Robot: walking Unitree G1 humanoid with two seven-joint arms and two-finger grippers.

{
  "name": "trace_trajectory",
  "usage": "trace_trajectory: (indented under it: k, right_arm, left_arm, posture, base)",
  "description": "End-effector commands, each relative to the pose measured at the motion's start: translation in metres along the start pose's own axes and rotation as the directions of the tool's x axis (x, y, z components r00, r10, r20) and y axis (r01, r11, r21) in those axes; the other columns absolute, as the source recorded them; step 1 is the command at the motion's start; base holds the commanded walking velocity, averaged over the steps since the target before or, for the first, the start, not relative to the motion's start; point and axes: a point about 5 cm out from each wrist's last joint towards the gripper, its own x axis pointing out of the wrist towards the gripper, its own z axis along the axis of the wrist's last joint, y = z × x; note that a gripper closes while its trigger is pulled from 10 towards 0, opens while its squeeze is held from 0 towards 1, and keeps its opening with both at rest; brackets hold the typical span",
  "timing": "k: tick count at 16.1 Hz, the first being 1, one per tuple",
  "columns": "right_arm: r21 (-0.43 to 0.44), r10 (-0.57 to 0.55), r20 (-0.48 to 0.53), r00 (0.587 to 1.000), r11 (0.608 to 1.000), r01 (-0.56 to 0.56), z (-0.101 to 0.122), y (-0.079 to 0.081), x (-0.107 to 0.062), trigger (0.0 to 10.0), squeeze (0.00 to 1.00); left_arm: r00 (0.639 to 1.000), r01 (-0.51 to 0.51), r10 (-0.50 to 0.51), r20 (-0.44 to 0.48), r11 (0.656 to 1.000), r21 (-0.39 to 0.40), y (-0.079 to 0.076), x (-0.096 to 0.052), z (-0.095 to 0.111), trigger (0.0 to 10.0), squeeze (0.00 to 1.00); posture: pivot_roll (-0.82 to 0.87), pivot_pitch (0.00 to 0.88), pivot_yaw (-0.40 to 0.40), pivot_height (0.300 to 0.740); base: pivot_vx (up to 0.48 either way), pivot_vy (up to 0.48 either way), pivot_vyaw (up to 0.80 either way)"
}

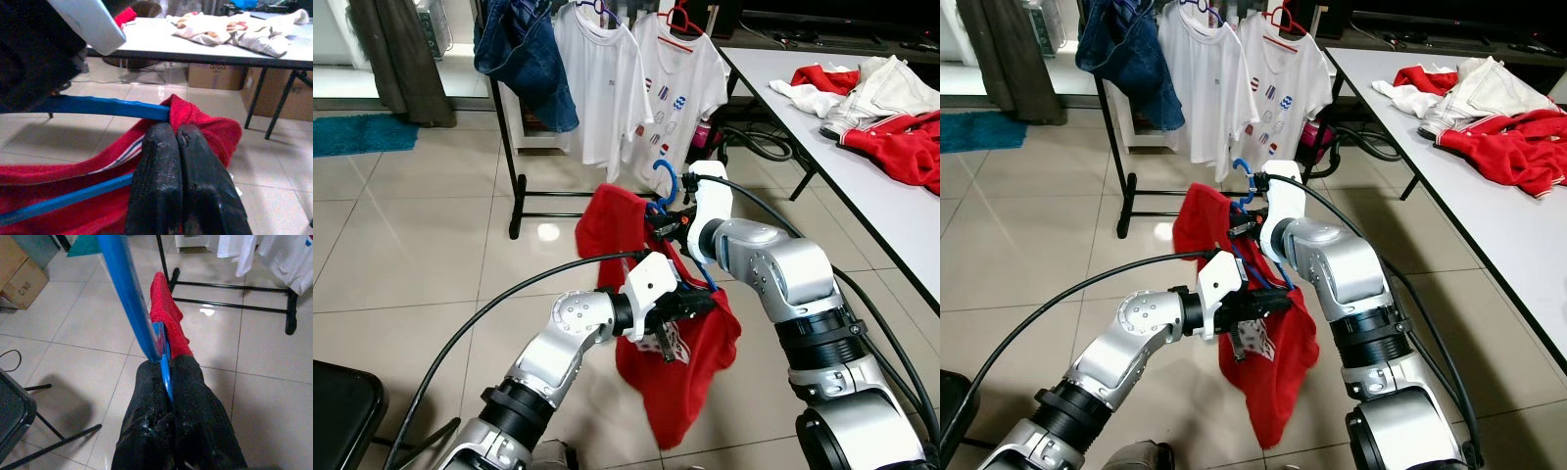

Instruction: Hang hanger

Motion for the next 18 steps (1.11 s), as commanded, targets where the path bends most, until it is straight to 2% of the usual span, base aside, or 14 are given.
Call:
trace_trajectory:
  k: [1, 3, 5, 8, 10, 12, 17, 18]
  right_arm:
    - [-0.015, -0.035, 0.012, 0.999, 0.999, 0.035, 0.000, -0.007, -0.002, 10.0, 0.00]
    - [-0.020, -0.040, 0.016, 0.999, 0.999, 0.040, 0.001, -0.008, -0.002, 10.0, 0.00]
    - [-0.023, -0.040, 0.021, 0.999, 0.999, 0.040, 0.001, -0.008, -0.001, 10.0, 0.00]
    - [-0.027, -0.042, 0.022, 0.999, 0.999, 0.042, 0.001, -0.008, -0.001, 10.0, 0.00]
    - [-0.031, -0.045, 0.016, 0.999, 0.998, 0.045, -0.001, -0.009, -0.001, 10.0, 0.00]
    - [-0.037, -0.045, 0.005, 0.999, 0.998, 0.045, -0.004, -0.010, -0.001, 10.0, 0.00]
    - [-0.064, -0.014, -0.031, 0.999, 0.998, 0.012, -0.011, -0.007, -0.001, 10.0, 0.00]
    - [-0.065, -0.014, -0.034, 0.999, 0.998, 0.011, -0.012, -0.007, -0.001, 10.0, 0.00]
  left_arm:
    - [0.999, -0.048, 0.048, -0.005, 0.994, 0.096, 0.006, -0.002, 0.008, 0.0, 0.00]
    - [0.995, -0.077, 0.087, -0.044, 0.978, 0.196, 0.010, -0.004, 0.007, 0.0, 0.00]
    - [0.994, -0.099, 0.106, -0.018, 0.967, 0.235, 0.011, -0.002, 0.012, 0.0, 0.00]
    - [0.982, -0.173, 0.160, 0.103, 0.975, 0.136, 0.016, -0.001, 0.024, 0.0, 0.00]
    - [0.975, -0.156, 0.142, 0.168, 0.985, 0.072, 0.015, -0.002, 0.034, 0.0, 0.00]
    - [0.981, -0.129, 0.117, 0.156, 0.989, 0.073, 0.014, -0.003, 0.035, 0.0, 0.00]
    - [0.969, -0.160, 0.142, 0.200, 0.984, 0.074, 0.020, -0.003, 0.049, 0.0, 0.00]
    - [0.973, -0.160, 0.140, 0.186, 0.983, 0.093, 0.021, -0.004, 0.049, 0.0, 0.00]
  posture:
    - [0.00, 0.008, -0.083, 0.740]
    - [0.00, 0.007, -0.084, 0.740]
    - [0.00, 0.006, -0.083, 0.740]
    - [0.00, 0.008, -0.079, 0.740]
    - [0.00, 0.011, -0.077, 0.740]
    - [0.00, 0.014, -0.076, 0.740]
    - [0.00, 0.018, -0.076, 0.740]
    - [0.00, 0.018, -0.075, 0.740]
  base:
    - [0.000, 0.000, 0.00]
    - [0.000, 0.000, 0.00]
    - [0.000, 0.000, 0.00]
    - [0.000, 0.000, 0.00]
    - [0.000, 0.000, 0.00]
    - [0.000, 0.000, 0.00]
    - [0.000, 0.000, 0.00]
    - [0.000, 0.000, 0.00]
